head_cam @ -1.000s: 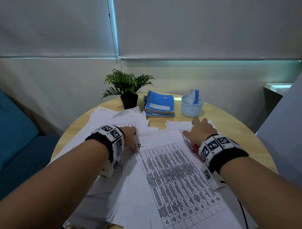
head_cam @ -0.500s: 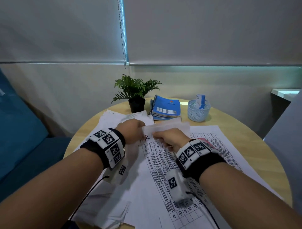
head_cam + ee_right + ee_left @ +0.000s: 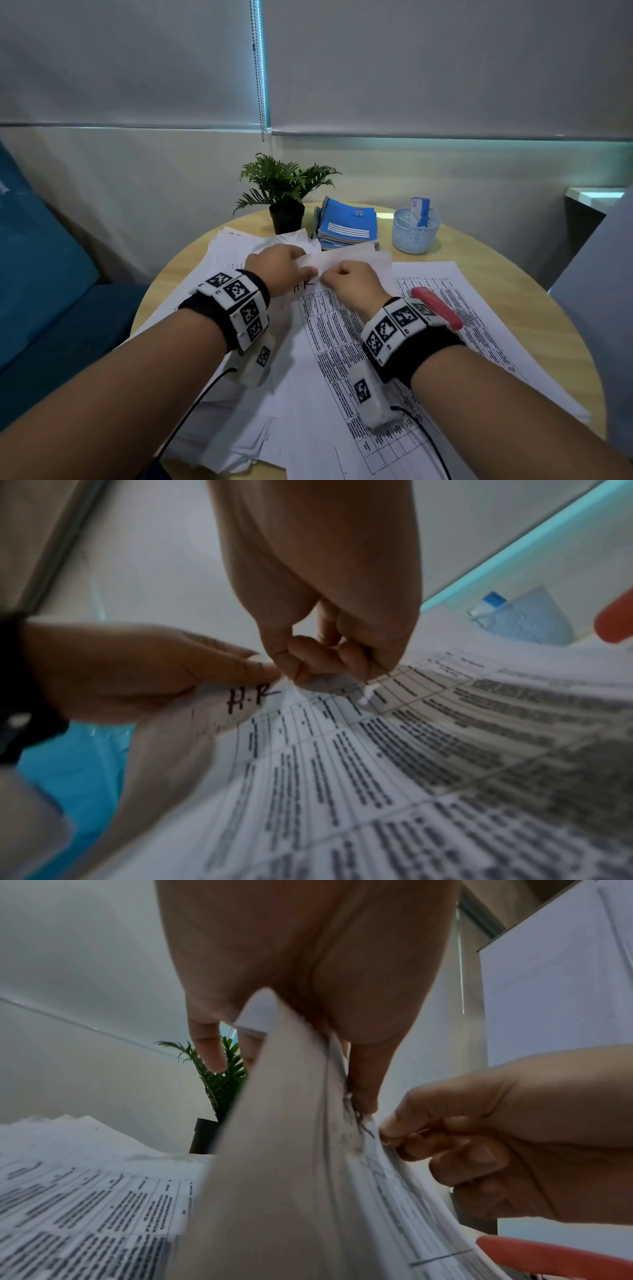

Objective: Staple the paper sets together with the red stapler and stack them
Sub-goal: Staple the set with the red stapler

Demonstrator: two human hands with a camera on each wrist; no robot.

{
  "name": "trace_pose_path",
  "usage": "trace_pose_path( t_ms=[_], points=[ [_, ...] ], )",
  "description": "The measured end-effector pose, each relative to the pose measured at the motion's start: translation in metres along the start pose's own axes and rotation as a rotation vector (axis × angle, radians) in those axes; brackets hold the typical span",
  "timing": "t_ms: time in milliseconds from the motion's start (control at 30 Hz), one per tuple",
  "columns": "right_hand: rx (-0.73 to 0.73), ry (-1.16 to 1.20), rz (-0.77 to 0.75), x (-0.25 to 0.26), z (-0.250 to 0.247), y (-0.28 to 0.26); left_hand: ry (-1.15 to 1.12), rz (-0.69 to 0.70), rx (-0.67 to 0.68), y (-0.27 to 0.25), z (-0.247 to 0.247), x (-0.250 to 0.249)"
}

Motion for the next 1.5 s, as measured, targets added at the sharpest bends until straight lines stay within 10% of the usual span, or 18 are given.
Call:
trace_pose_path(
  t_ms=[467, 867, 1500],
  points=[
    [-0.014, -0.245, -0.369, 0.025, 0.002, 0.001, -0.073, -0.012, 0.044, 0.003, 0.015, -0.003],
    [-0.069, -0.161, -0.195, 0.022, -0.073, -0.009, 0.258, -0.039, 0.229, 0.013, 0.025, 0.013],
    [-0.455, -0.158, 0.115, -0.092, -0.348, -0.056, 0.599, 0.035, 0.475, 0.047, 0.063, 0.003]
  ],
)
Point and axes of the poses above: each hand's wrist, its own y-axis towards the middle knuckle, its own z-axis out of the palm, x = y × z, the point moved 5 cm from there along y, towards the middle knuckle, and after that the axes turned 13 degrees about y, right-handed, at the moved point
